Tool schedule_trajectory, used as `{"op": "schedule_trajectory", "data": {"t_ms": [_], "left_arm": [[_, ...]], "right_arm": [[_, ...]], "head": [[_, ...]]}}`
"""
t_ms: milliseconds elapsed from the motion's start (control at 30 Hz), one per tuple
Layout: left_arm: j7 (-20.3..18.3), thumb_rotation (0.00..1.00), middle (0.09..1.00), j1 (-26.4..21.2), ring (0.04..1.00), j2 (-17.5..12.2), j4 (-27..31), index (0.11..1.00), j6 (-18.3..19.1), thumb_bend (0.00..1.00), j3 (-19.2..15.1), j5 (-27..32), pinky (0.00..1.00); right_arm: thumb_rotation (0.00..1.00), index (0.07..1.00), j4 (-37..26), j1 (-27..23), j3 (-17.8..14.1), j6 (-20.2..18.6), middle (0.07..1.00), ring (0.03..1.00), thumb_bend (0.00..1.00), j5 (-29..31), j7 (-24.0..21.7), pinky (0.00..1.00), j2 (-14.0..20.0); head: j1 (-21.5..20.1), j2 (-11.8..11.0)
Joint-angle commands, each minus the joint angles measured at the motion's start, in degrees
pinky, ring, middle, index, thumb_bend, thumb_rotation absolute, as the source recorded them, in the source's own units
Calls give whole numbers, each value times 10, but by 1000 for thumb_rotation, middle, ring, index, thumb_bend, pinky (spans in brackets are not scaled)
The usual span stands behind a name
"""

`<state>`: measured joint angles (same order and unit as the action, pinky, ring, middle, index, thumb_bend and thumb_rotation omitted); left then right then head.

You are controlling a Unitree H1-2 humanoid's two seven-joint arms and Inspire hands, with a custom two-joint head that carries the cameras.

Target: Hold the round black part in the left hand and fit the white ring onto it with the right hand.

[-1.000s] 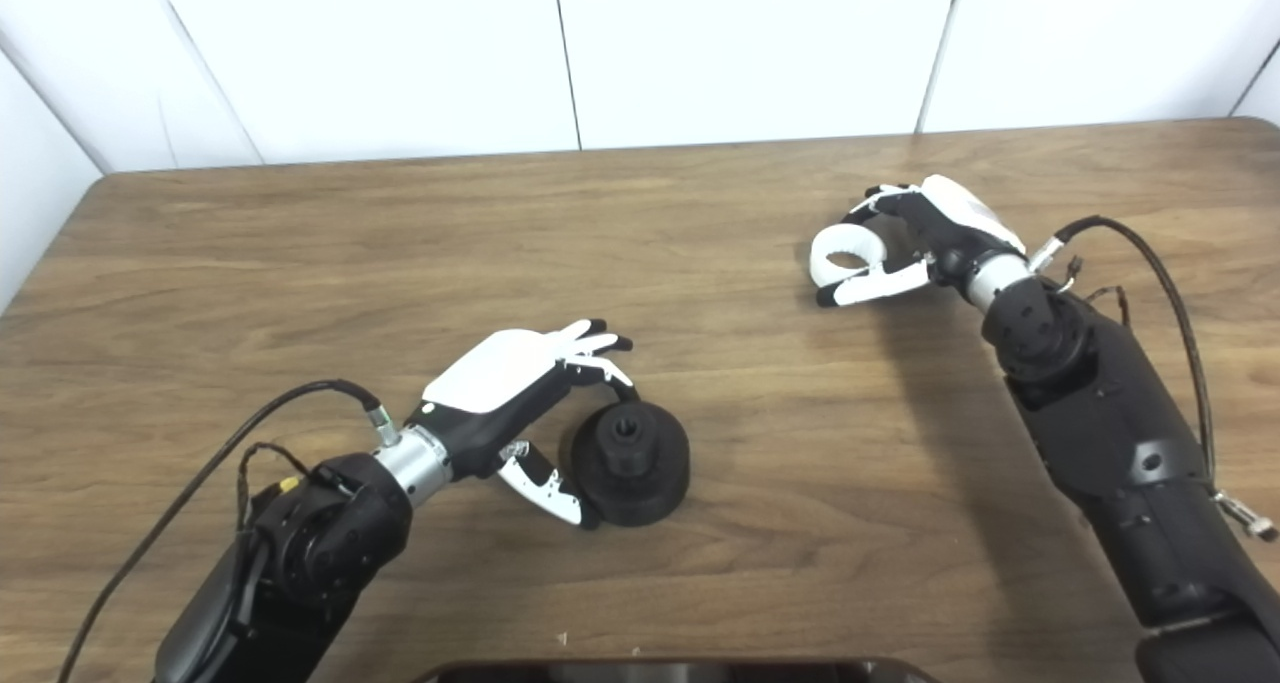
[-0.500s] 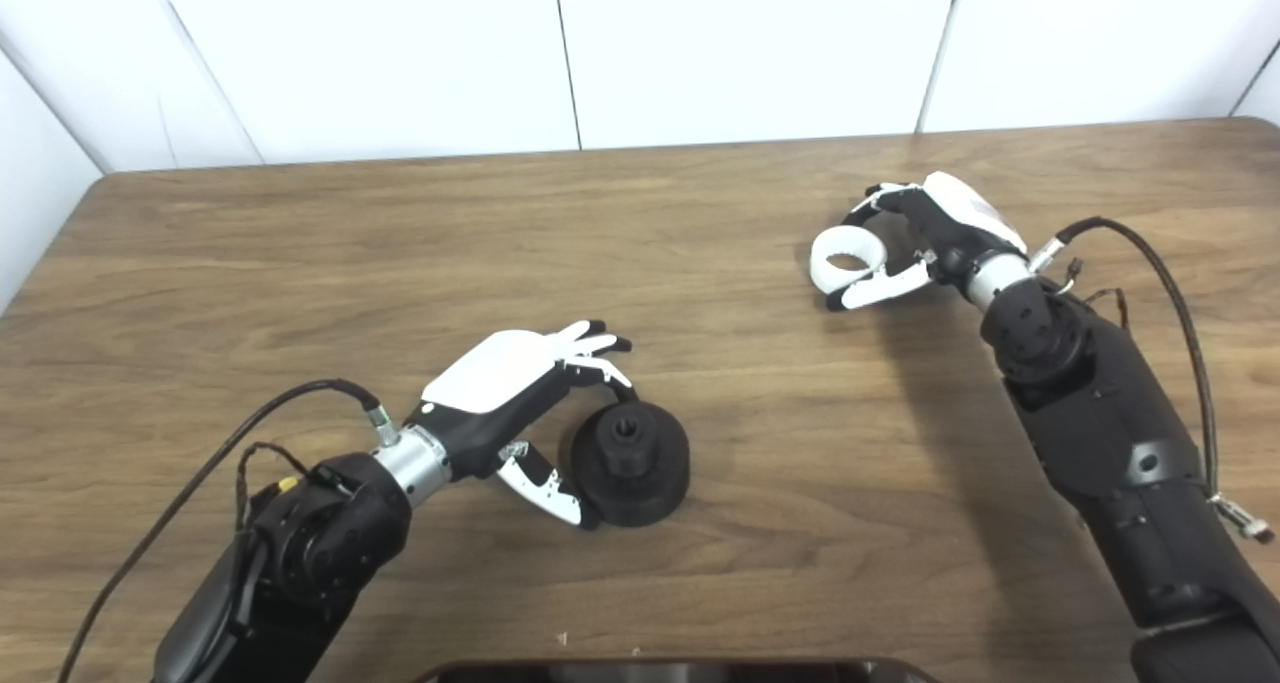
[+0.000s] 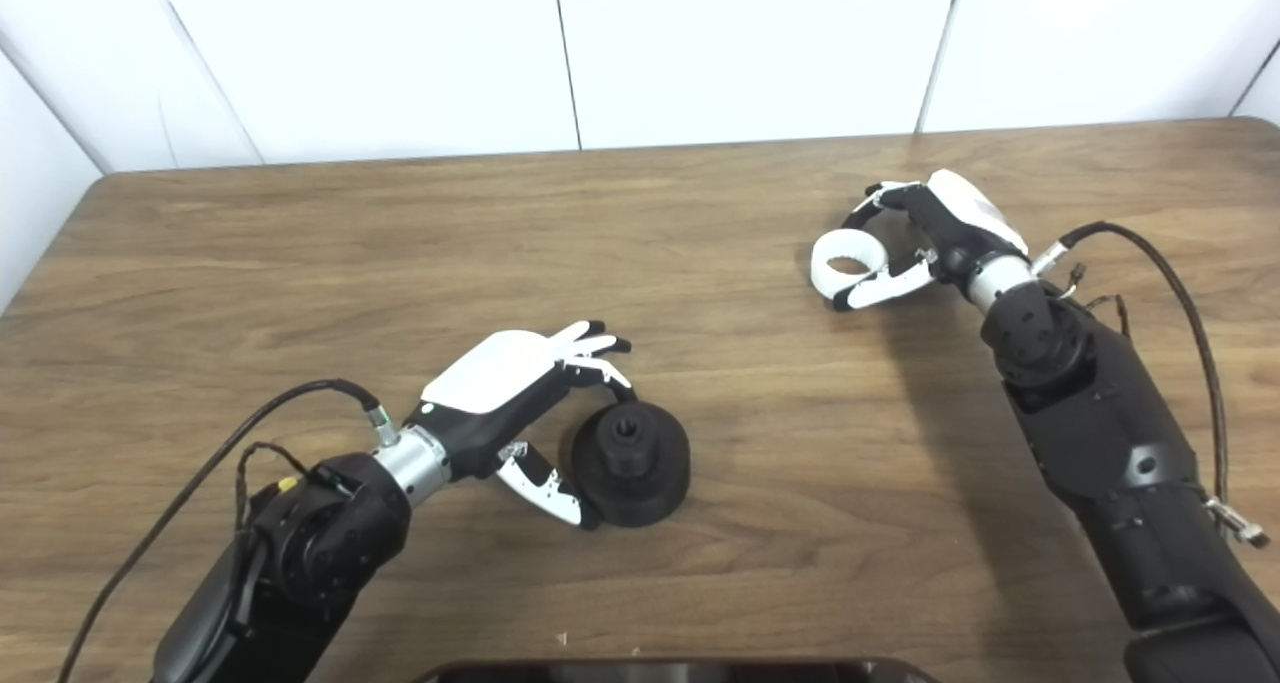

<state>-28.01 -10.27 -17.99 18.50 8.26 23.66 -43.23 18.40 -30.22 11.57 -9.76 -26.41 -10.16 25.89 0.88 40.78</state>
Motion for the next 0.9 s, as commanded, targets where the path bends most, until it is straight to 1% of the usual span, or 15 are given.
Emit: {"op": "schedule_trajectory", "data": {"t_ms": [0,100,133,167,200,267,633,800,867], "left_arm": [[-1,198,947,-18,1000,-7,16,661,-4,852,-8,-6,921],[-3,196,947,-18,1000,-7,18,662,-4,857,-9,-5,910],[-4,196,949,-18,1000,-8,18,663,-4,856,-9,-4,904],[-3,196,950,-18,1000,-8,18,663,-6,855,-10,-3,899],[-4,196,949,-18,1000,-8,18,663,-6,857,-10,-4,906],[-4,200,949,-19,1000,-8,18,663,-8,860,-10,-6,922],[-4,201,945,-17,1000,-8,17,663,-13,865,-12,-6,930],[-8,204,950,-17,1000,-8,17,665,-10,863,-12,-4,906],[-6,202,948,-17,1000,-7,16,663,-12,864,-13,-3,912]], "right_arm": [[136,610,-6,-19,-9,28,886,946,830,6,14,862,1],[140,601,-7,-18,-9,27,882,942,821,7,17,860,0],[142,549,-8,-18,-9,27,884,943,676,7,17,861,0],[142,522,-8,-17,-10,27,884,944,602,8,18,862,0],[142,508,-8,-17,-10,28,884,946,564,8,18,865,0],[142,496,-10,-16,-10,26,884,945,533,8,18,866,-1],[143,492,-18,-11,-13,23,883,947,524,11,17,868,1],[143,492,-32,-6,-16,24,880,946,524,12,14,873,3],[143,492,-43,-3,-17,23,879,949,525,15,11,883,4]], "head": [[1,0],[0,1],[-1,1],[-1,1],[-1,2],[-1,2],[-1,4],[-2,5],[-2,6]]}}
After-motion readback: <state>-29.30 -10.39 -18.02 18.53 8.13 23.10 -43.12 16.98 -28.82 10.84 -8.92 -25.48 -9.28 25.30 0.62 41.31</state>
